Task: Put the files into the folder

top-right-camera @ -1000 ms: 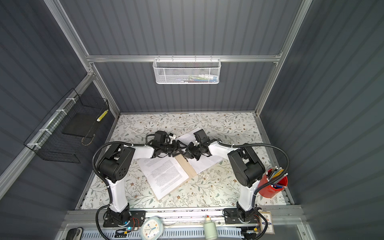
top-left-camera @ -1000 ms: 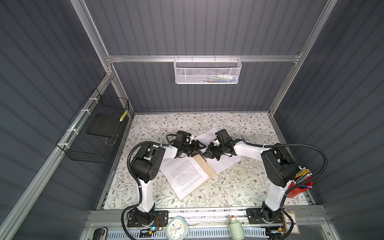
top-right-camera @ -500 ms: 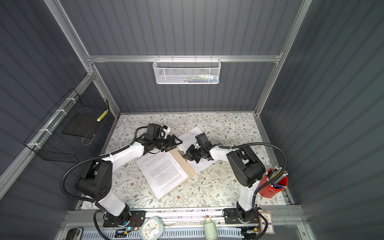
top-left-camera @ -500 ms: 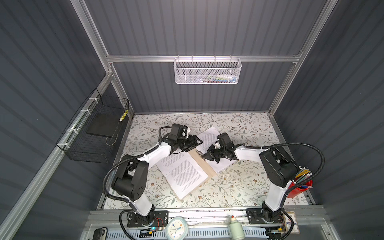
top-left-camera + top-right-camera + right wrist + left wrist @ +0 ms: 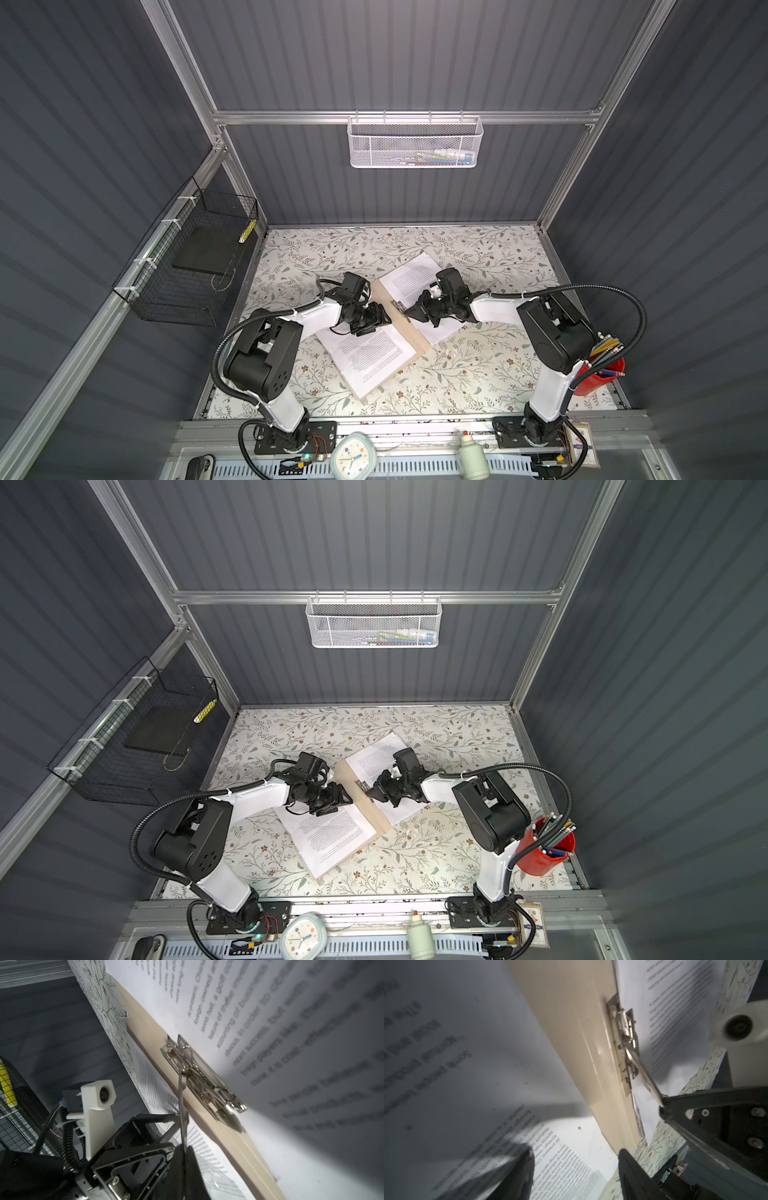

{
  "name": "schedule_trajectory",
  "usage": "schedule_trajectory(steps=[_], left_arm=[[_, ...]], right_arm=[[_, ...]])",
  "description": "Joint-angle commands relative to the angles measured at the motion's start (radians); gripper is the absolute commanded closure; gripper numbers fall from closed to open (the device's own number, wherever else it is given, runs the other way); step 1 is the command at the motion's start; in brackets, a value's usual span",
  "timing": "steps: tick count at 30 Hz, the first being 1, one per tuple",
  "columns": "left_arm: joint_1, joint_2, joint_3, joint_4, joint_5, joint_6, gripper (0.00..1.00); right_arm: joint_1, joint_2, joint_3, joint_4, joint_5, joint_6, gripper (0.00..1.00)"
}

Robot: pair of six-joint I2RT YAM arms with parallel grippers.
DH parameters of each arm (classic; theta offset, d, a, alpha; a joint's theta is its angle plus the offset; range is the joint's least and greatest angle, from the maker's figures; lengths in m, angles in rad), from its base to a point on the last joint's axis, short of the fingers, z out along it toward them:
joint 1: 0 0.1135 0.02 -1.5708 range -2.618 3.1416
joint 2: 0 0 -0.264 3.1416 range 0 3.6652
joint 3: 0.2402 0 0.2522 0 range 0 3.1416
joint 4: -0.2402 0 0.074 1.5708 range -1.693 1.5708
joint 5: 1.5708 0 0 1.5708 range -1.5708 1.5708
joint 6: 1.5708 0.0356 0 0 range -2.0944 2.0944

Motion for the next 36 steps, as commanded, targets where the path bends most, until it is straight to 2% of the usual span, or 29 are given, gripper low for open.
schedule_trajectory(steps=[1,7,13,22,36], left_arm=[[-0.006,0.047,-0.005,-0.105,-0.073,0.041,0.37],[-0.006,0.122,0.021,-0.252,-0.201,0.063,0.43],[-0.006,0.167,0.040,-0.313,-0.253,0.072,0.46],[-0.006,0.197,0.034,-0.322,-0.253,0.071,0.46],[-0.006,0.231,0.039,-0.311,-0.253,0.078,0.46]], right_arm=[[-0.018,0.046,-0.002,-0.109,0.033,-0.069,1.00],[-0.043,0.070,-0.001,-0.172,0.046,-0.165,1.00],[-0.063,0.101,0.028,-0.265,0.105,-0.271,1.00],[-0.082,0.180,0.010,-0.274,0.195,-0.331,1.00],[-0.114,0.289,-0.004,-0.244,0.308,-0.345,1.00]])
